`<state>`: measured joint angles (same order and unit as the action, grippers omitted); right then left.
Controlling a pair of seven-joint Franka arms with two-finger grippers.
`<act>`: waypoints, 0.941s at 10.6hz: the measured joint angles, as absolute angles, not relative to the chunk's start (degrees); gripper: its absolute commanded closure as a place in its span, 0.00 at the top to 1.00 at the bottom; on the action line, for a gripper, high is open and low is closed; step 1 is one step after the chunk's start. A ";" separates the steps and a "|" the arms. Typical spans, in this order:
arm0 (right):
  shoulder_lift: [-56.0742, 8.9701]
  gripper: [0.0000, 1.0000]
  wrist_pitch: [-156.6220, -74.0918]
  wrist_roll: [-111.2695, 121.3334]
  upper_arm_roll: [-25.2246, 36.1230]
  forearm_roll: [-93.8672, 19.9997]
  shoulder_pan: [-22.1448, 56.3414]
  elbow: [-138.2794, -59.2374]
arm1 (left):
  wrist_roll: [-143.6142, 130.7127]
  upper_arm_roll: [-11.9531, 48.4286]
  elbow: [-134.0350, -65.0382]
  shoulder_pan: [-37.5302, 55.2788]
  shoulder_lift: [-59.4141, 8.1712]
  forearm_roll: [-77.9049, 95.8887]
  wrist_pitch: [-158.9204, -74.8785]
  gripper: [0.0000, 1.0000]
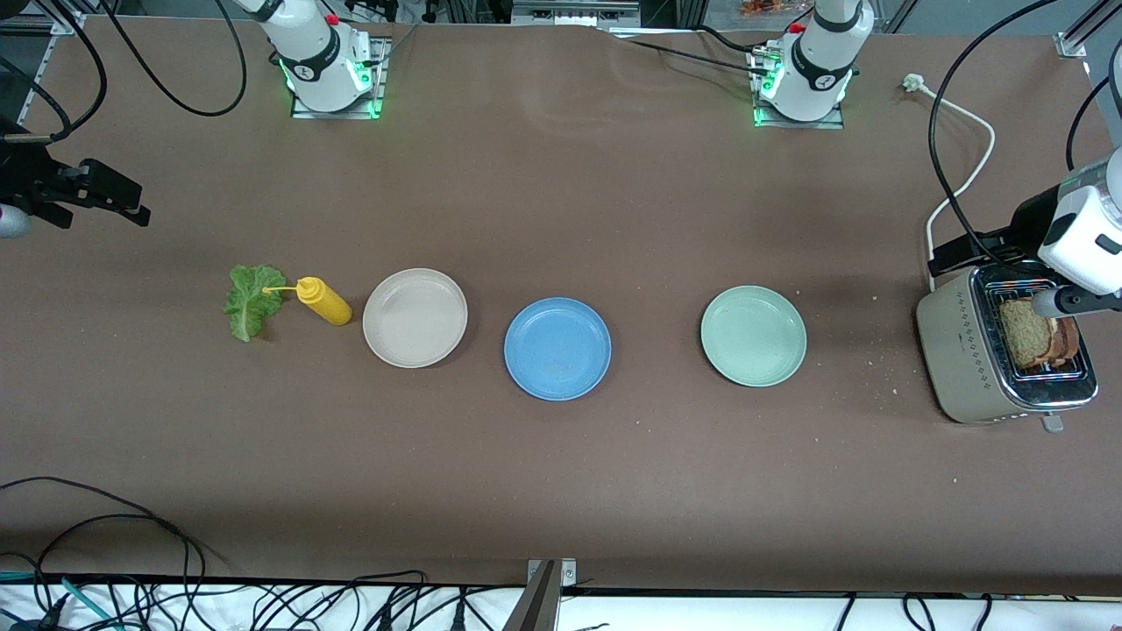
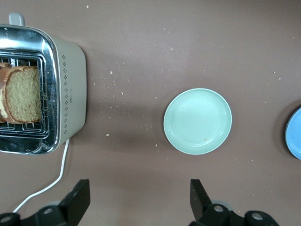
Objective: Make sandwich in blue plate with both arms
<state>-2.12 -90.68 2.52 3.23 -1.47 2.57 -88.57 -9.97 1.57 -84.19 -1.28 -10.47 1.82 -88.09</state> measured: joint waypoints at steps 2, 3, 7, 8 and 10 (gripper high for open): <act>-2.11 1.00 -90.41 2.44 3.23 -1.47 2.57 -88.48 | -9.96 -1.54 -84.45 1.30 -10.32 1.82 -89.32 0.98; -2.10 1.00 -90.38 2.40 3.20 -1.47 2.61 -88.46 | -9.91 -2.52 -84.56 2.00 -10.32 1.82 -89.86 1.00; -2.10 1.00 -90.07 2.39 3.16 -1.45 2.63 -88.46 | -8.80 -3.38 -84.60 2.16 -10.16 1.82 -90.01 1.00; -2.10 1.00 -90.05 2.39 3.16 -1.43 2.62 -88.46 | -8.56 -3.54 -84.60 2.16 -10.13 1.82 -90.01 1.00; -2.10 1.00 -90.05 2.38 3.22 -1.34 2.58 -88.46 | -8.37 -3.58 -84.60 2.16 -10.13 1.82 -90.01 1.00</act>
